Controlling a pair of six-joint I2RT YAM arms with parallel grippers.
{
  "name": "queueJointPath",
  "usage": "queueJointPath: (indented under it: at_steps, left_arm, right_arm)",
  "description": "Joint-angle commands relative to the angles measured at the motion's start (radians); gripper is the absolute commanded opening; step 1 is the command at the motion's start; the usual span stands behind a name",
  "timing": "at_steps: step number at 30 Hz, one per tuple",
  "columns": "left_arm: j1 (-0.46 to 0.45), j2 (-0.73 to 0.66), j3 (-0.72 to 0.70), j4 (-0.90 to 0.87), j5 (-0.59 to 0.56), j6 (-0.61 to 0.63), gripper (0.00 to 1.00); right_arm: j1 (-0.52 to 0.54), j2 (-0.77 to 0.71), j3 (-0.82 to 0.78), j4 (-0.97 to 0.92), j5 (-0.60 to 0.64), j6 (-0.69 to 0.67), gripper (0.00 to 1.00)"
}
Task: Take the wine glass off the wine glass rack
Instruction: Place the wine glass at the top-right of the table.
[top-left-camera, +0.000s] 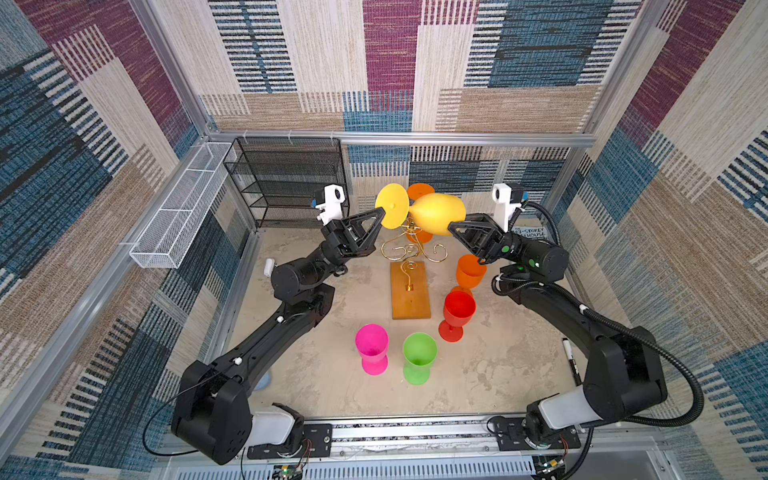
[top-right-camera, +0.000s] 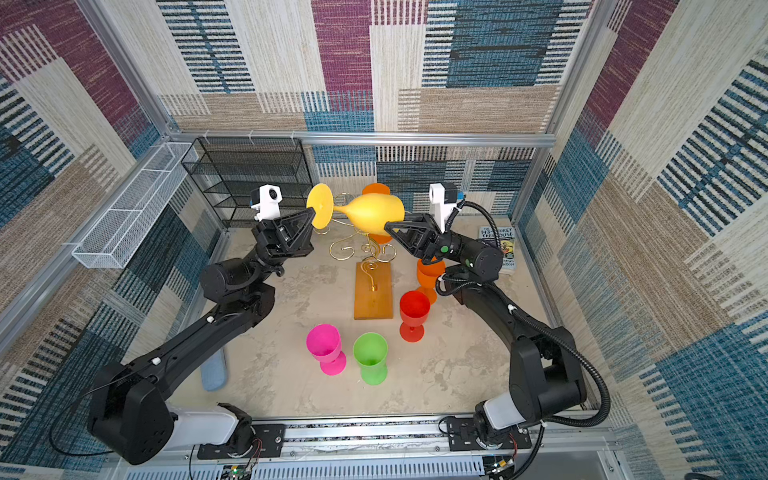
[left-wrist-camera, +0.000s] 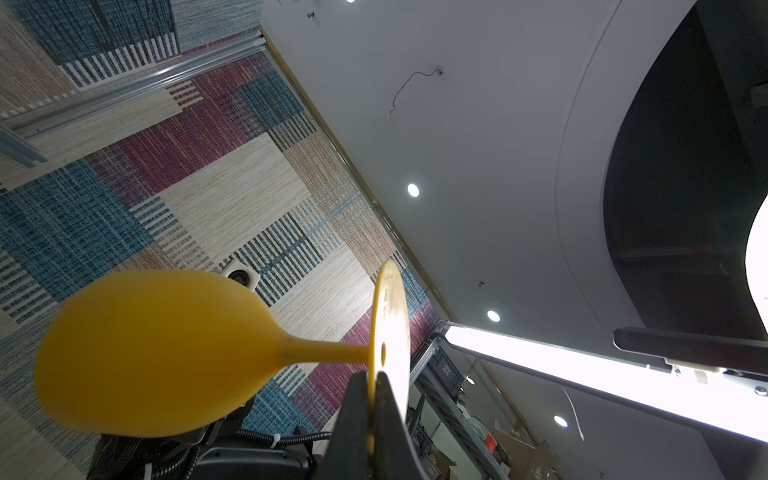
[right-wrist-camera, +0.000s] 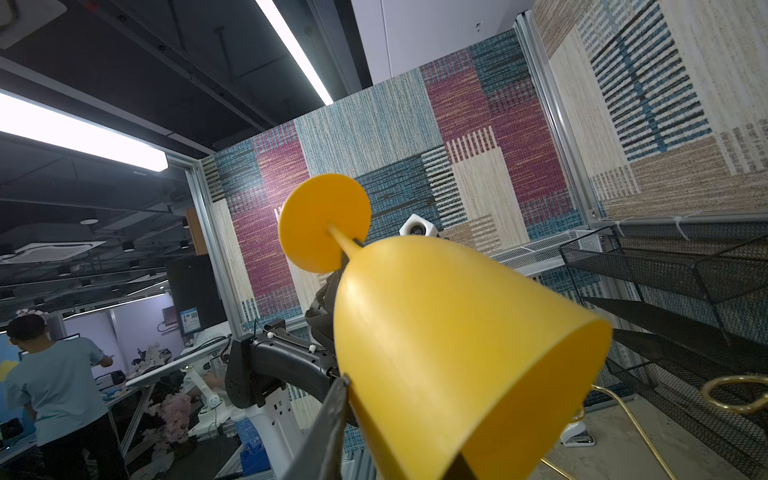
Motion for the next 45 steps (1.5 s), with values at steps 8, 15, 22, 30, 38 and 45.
queueJointPath:
  at_steps: [8, 15, 22, 30, 38, 45]
  left_arm:
    - [-0.003, 0.010, 0.003, 0.026, 0.015, 0.017, 0.24]
    - [-0.003, 0.010, -0.011, 0.025, 0.017, 0.037, 0.48]
    - [-0.004, -0.007, -0.022, 0.026, 0.049, 0.091, 0.51]
    - [-0.004, -0.032, -0.020, 0.025, 0.117, 0.155, 0.51]
    - [-0.004, -0.064, -0.038, 0.024, 0.155, 0.183, 0.51]
    - [-0.002, -0.097, -0.066, 0.024, 0.179, 0.197, 0.51]
  right_arm:
    - [-0.003, -0.012, 0.010, 0.369, 0.045, -0.008, 0.13]
    - [-0.010, -0.089, 0.027, 0.125, 0.054, -0.148, 0.05]
    - [-0.010, -0.270, 0.237, -0.872, 0.231, -0.732, 0.00]
    - [-0.011, -0.260, 0.600, -1.638, 0.709, -1.036, 0.00]
    - [-0.010, -0.091, 0.820, -1.987, 1.026, -1.113, 0.00]
    - [-0.037, 0.113, 0.981, -2.206, 1.124, -1.165, 0.00]
